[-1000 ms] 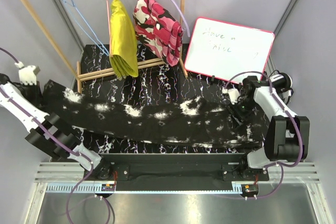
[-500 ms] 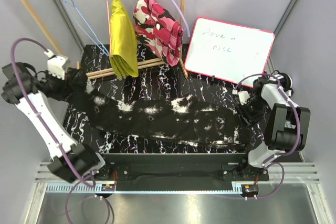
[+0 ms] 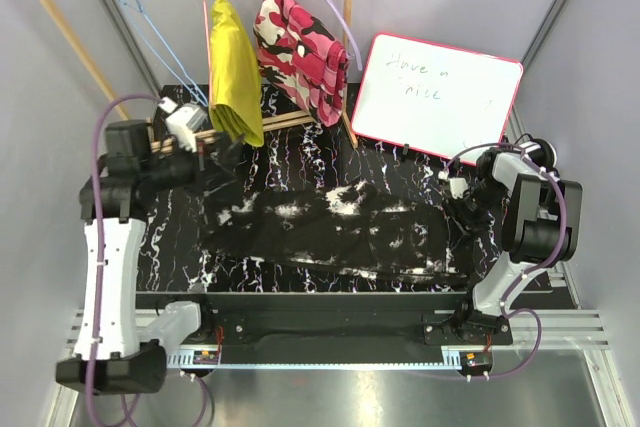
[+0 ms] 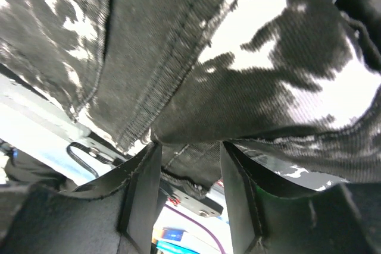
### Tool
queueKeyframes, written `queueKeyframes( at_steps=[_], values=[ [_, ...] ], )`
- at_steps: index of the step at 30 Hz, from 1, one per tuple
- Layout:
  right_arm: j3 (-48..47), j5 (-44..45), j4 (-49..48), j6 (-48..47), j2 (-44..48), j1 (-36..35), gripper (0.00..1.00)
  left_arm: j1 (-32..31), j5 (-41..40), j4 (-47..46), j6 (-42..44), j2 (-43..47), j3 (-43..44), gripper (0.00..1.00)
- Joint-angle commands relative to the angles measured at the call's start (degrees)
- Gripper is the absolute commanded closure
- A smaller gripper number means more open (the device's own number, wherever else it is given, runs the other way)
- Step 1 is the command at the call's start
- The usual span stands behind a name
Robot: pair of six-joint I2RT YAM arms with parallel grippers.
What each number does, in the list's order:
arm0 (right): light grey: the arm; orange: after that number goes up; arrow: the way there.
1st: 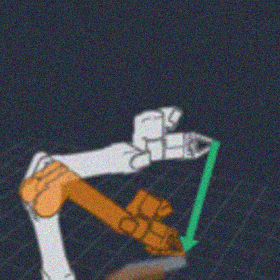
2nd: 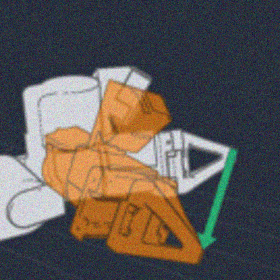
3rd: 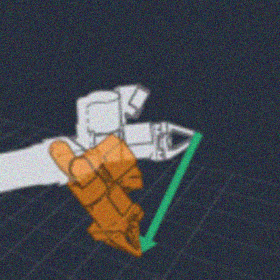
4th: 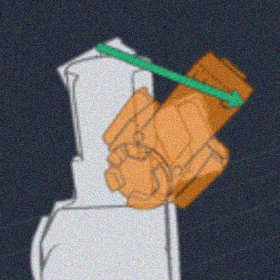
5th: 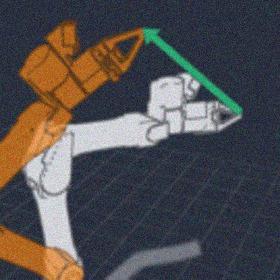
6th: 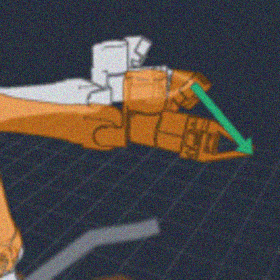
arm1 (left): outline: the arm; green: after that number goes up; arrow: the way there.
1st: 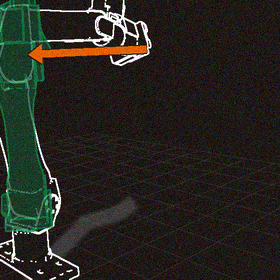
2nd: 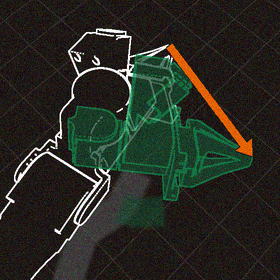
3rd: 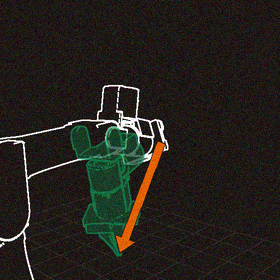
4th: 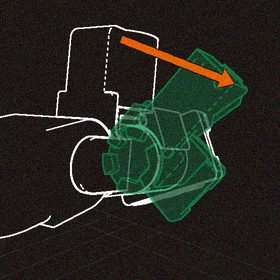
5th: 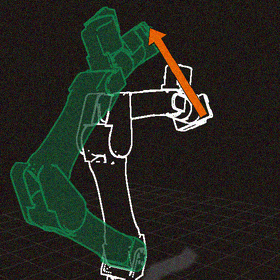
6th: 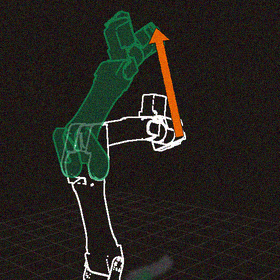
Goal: Place the trousers on the hanger
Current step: Fold the trousers
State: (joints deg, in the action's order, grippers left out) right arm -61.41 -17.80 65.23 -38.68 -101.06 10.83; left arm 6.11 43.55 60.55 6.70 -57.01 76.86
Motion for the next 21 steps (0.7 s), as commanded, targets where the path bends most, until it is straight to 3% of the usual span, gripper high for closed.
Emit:
queueKeyframes(
  at_steps=[1, 5, 8, 16, 21],
  values=[
    [-1.79, -4.96, 1.39, 1.67, -1.25, -0.11, 0.5, -14.52, -6.19, -16.16, -21.96, -2.82, -0.48, 1.0],
    [-1.52, -5.31, 1.13, 2.02, -1.51, -0.11, 0.51, -31.19, -13.29, -21.34, -28.75, -7.22, 0.92, 1.0],
    [-1.52, -6.36, 1.04, 2.55, -1.51, -0.11, 0.51, -39.38, -15.95, -25.47, -34.11, -11.0, 2.42, 1.0],
    [-1.79, -7.6, 0.6, 2.64, -1.95, -0.11, 0.52, -50.92, -19.99, -34.45, -43.77, -24.36, 8.3, 1.0],
    [-1.79, -9.35, -0.19, 2.73, -2.57, -0.11, 0.52, -56.9, -22.63, -35.59, -48.08, -32.7, 12.52, 0.91]
  ],
)
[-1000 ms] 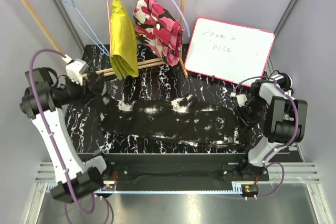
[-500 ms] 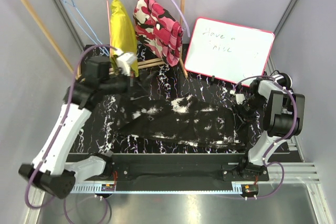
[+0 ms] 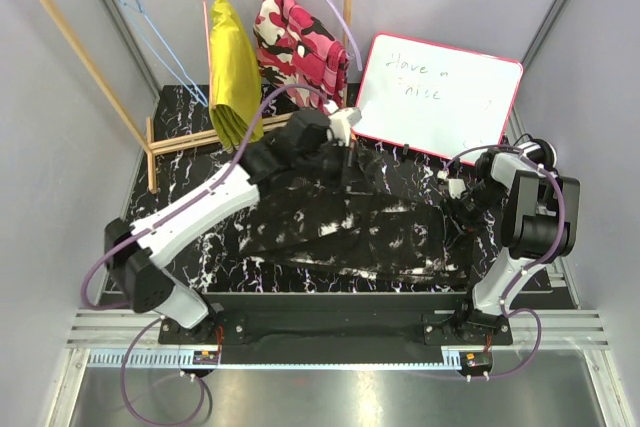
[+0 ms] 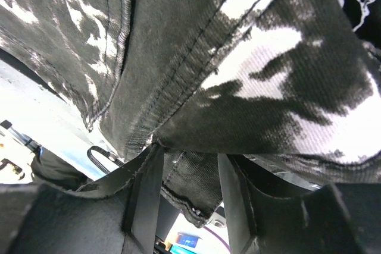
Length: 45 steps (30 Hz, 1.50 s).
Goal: Place the trousers on the hanger
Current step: Fold the trousers
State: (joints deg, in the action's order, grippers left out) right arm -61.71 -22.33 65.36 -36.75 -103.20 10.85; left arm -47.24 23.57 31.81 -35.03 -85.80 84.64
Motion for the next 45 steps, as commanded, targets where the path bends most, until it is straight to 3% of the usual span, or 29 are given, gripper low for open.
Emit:
queueKeyframes(
  at_steps=[1, 16, 26, 29, 32, 36, 38, 40, 45],
  values=[
    [-1.57, -5.09, -0.32, 0.89, -0.51, -0.13, 0.52, -5.12, -2.74, -6.94, -6.89, -4.81, 5.27, 0.91],
    [0.19, -5.8, -2.26, -0.07, 0.01, -0.13, 0.54, -13.39, -4.94, -10.63, -13.84, -19.93, 14.24, 0.94],
    [0.19, -5.97, -1.99, -0.43, 1.51, -0.13, 0.53, -14.1, -9.33, -10.63, -14.46, -24.76, 15.82, 0.94],
    [-0.07, -5.62, -2.08, -0.25, 2.21, -0.13, 0.51, -13.93, -11.26, -10.02, -14.02, -25.73, 16.7, 0.89],
    [-0.6, -5.1, -1.82, 0.1, 3.35, -0.04, 0.49, -13.58, -12.06, -9.67, -12.71, -26.78, 17.75, 0.77],
    [-2.62, -3.95, -0.33, -0.77, 5.11, 1.27, 0.45, -12.18, -11.36, -9.84, -8.84, -25.21, 17.23, 0.38],
    [-4.46, -3.34, 1.51, -1.65, 5.73, 2.85, 0.44, -10.95, -9.78, -11.41, -5.6, -21.44, 13.46, 0.29],
    [-6.3, -3.25, 2.83, -3.14, 5.81, 4.78, 0.44, -7.96, -6.46, -14.39, -2.17, -16.1, 7.51, 0.23],
    [-8.68, -1.32, 5.04, -5.78, 5.81, 8.21, 0.44, 3.52, 6.73, -12.67, 20.05, -6.06, -2.45, 0.18]
  ],
)
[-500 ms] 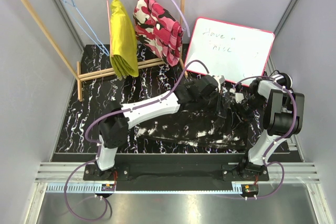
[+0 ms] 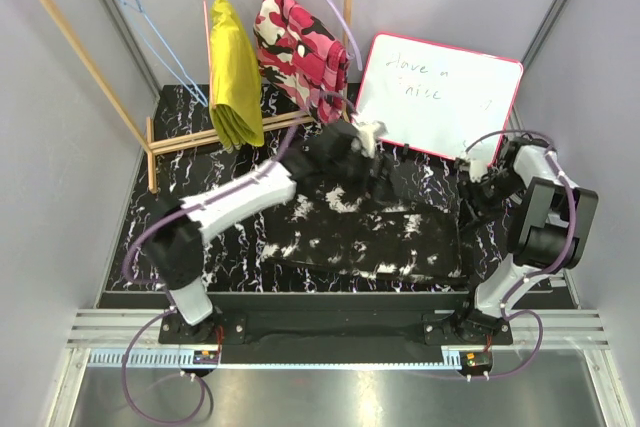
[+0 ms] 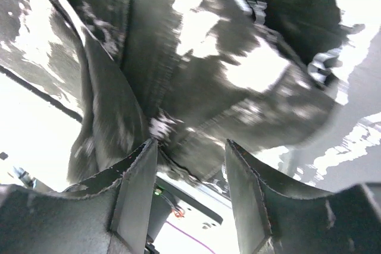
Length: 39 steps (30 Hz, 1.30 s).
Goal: Place the trousers on the hanger
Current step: Fold the trousers
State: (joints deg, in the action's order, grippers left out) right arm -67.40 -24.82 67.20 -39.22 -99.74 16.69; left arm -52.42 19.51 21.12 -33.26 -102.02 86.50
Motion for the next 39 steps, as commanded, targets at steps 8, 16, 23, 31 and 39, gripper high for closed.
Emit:
queueKeyframes(
  at_steps=[8, 16, 23, 31, 39],
  values=[
    [-9.5, -0.75, 6.53, -2.79, 3.42, 2.91, 0.42, 24.56, 23.04, 32.36, 72.93, 12.91, -0.38, 0.14],
    [-9.25, -4.45, 7.77, -0.68, 3.41, -1.38, 0.44, 25.18, 13.72, 40.73, 91.94, 5.27, 1.65, 0.18],
    [-4.85, -1.02, 4.7, 0.55, 4.74, -6.4, 0.4, 25.18, 16.26, 44.0, 98.55, -4.32, 8.5, 0.12],
    [-3.53, 0.3, 3.55, 0.55, 2.98, -6.76, 0.38, 25.18, 17.06, 51.56, 102.34, -16.98, 17.74, 0.11],
    [-1.42, 0.65, 2.41, 0.55, 3.33, -6.84, 0.38, 25.62, 14.77, 53.67, 103.22, -20.76, 15.72, 0.17]
  ],
)
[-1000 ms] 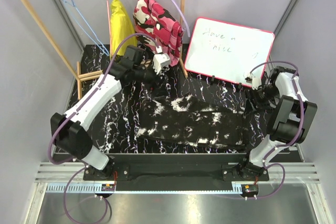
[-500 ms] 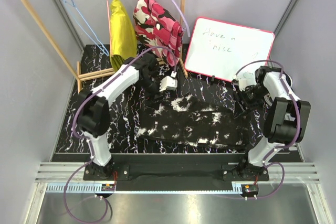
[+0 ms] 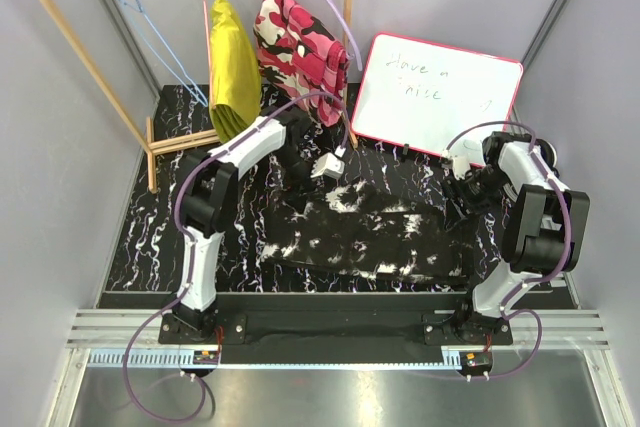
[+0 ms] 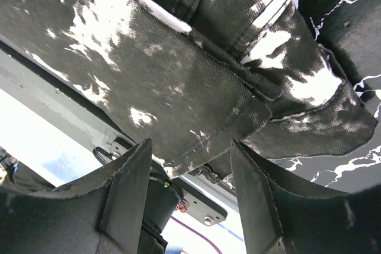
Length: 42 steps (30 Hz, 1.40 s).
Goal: Place the trousers on the hanger
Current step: Fold the trousers
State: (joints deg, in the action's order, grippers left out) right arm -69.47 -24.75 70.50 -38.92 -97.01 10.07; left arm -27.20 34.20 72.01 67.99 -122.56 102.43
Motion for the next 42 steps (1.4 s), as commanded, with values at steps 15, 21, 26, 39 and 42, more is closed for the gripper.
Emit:
queueKeyframes(
  at_steps=[15, 21, 26, 39, 42],
  values=[
    [-0.4, 1.02, -0.63, 0.95, 0.33, -0.57, 0.39, 1.27, -1.33, 7.79, 3.55, -4.0, 0.93, 0.36],
    [-1.01, 1.9, -0.19, 0.95, 1.56, -0.66, 0.39, 3.29, 2.19, 8.85, 2.68, 1.09, 1.1, 0.86],
    [-3.21, 2.78, 0.43, 0.86, 2.97, -0.66, 0.4, 6.63, 1.06, 5.52, -0.48, 3.04, 0.75, 1.0],
    [-0.41, -1.26, 0.43, 3.32, 6.22, -7.86, 0.41, 7.78, -5.53, -11.52, -12.6, 0.12, -2.49, 0.58],
    [2.67, -0.48, -1.23, 3.93, 7.71, -11.37, 0.41, 8.3, -11.25, -21.54, -15.77, 7.75, -10.3, 0.43]
  ],
)
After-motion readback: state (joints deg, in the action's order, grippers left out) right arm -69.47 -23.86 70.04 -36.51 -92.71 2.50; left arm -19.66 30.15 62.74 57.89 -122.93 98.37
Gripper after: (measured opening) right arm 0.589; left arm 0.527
